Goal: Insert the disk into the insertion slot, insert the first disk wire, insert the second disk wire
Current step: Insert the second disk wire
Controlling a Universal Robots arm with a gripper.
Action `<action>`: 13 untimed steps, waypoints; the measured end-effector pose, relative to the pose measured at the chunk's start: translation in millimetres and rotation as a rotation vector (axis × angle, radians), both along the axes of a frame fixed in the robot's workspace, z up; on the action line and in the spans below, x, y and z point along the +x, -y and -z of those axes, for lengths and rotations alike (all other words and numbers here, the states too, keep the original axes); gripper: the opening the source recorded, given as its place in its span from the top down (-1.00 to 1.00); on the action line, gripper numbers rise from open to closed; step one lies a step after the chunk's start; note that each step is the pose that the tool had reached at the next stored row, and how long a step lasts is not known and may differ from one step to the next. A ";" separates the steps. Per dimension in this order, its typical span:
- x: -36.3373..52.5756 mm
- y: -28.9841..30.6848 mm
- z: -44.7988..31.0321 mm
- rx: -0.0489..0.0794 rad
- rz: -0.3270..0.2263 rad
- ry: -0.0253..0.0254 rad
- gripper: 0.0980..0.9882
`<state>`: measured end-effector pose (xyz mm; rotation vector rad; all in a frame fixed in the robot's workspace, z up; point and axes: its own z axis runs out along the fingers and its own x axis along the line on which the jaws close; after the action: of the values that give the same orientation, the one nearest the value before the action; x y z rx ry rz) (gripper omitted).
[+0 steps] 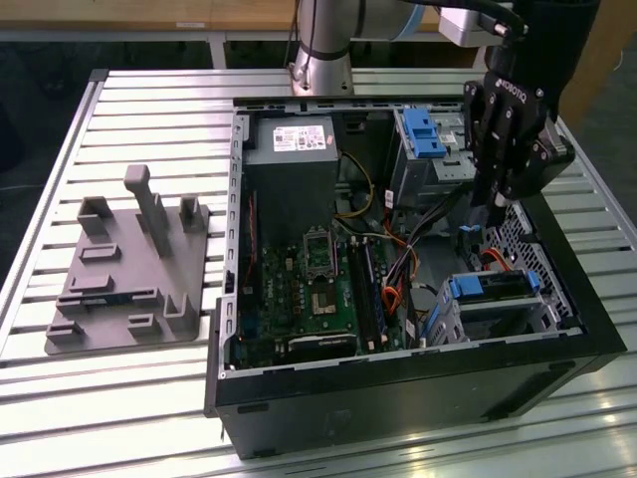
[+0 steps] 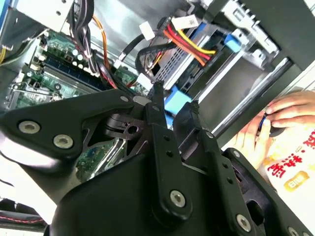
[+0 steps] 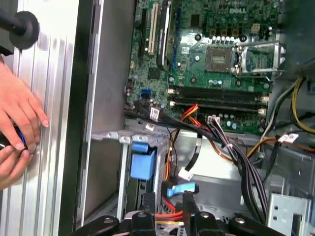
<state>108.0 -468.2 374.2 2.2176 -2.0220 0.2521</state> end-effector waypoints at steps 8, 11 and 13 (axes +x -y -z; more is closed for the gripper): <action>-9.1 -0.8 3.1 -0.061 -0.008 0.0022 0.42; -10.8 -1.6 4.3 -0.079 -0.009 0.0167 0.42; -11.3 -2.0 5.1 -0.086 -0.011 0.0317 0.42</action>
<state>96.7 -466.3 369.1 2.1874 -1.9757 0.3704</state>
